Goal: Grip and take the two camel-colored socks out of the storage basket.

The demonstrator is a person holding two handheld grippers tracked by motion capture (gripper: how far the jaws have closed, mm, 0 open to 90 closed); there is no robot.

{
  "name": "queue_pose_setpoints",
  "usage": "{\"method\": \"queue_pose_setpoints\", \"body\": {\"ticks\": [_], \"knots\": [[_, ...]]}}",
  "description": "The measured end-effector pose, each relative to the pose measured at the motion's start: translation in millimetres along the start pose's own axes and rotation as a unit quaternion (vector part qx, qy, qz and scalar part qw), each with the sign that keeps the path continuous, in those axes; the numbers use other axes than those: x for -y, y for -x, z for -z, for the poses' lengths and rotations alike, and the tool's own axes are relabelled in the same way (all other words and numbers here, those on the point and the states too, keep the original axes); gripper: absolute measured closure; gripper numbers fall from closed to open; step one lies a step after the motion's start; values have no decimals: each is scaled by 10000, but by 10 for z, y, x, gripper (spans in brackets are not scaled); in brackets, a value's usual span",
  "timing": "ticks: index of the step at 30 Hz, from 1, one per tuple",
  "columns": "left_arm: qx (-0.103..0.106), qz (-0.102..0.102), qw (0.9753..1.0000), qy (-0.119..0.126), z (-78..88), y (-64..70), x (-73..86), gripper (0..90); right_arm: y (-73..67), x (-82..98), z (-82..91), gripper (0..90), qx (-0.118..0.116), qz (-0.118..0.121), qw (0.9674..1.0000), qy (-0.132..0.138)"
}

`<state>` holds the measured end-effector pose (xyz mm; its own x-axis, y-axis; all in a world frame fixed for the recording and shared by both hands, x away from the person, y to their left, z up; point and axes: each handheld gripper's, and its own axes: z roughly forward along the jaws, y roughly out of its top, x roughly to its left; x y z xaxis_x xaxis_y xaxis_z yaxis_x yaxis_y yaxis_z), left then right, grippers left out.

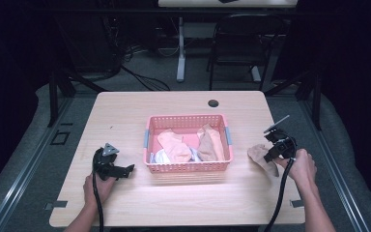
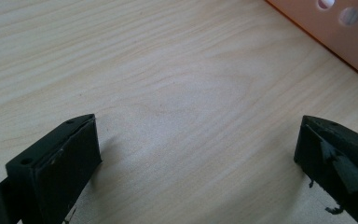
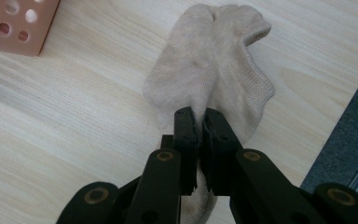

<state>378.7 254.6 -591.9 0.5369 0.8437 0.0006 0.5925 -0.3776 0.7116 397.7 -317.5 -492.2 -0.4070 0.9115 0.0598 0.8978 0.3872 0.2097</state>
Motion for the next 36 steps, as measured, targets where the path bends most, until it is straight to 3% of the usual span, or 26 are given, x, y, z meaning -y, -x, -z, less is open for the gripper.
{"method": "queue_pose_setpoints", "body": {"ticks": [5,8,14,19,25,36], "knots": [[-2,11,10000,2,0,2,0,0,-1,19,-8,818,-19,-88,9999,64],[-2,9,10000,2,0,1,0,0,12,24,6,742,-23,-80,10000,22],[-1,0,10000,0,0,0,0,0,37,32,59,317,-88,-204,9995,228],[-2,10,10000,2,0,1,0,0,25,44,183,177,-149,-289,9977,596],[-2,11,10000,2,0,1,0,0,-10,43,270,55,-239,-282,9952,903],[2,-5,10000,-7,1,-1,0,0,-161,-6,441,0,-300,-110,9906,1327]]}}
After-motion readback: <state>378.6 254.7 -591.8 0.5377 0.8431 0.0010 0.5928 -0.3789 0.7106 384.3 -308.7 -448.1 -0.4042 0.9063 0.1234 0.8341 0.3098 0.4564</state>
